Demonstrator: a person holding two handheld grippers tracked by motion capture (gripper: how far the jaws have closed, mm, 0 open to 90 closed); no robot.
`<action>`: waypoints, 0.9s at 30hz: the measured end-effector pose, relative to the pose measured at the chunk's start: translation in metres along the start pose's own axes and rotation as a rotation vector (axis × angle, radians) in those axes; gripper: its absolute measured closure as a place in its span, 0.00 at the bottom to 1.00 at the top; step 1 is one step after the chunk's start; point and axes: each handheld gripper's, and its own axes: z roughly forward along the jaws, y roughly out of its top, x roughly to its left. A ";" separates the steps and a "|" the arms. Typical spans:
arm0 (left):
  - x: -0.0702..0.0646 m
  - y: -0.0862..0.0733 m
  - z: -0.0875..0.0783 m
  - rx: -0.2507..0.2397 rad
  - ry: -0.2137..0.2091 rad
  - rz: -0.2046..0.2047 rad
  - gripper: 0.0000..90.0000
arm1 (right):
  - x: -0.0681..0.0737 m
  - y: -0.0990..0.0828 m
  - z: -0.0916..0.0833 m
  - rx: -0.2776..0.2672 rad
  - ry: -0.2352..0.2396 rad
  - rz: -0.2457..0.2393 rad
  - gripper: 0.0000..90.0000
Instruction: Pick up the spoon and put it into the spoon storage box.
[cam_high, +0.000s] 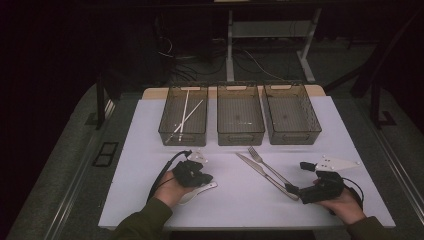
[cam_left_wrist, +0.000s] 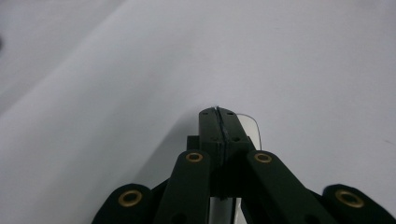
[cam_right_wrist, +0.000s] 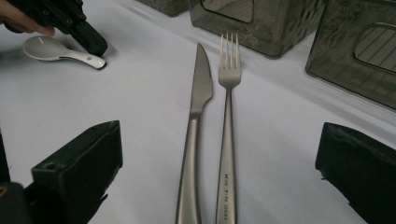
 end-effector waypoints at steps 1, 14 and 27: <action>-0.002 0.001 0.001 0.002 -0.008 0.008 0.99 | 0.000 0.000 0.000 0.000 0.000 0.000 0.01; -0.002 -0.018 -0.036 -0.095 0.018 -0.015 0.79 | -0.001 0.000 0.000 -0.003 -0.002 -0.001 0.01; -0.001 -0.047 -0.044 -0.055 0.012 -0.039 0.62 | 0.000 0.000 0.000 0.000 -0.007 -0.005 0.01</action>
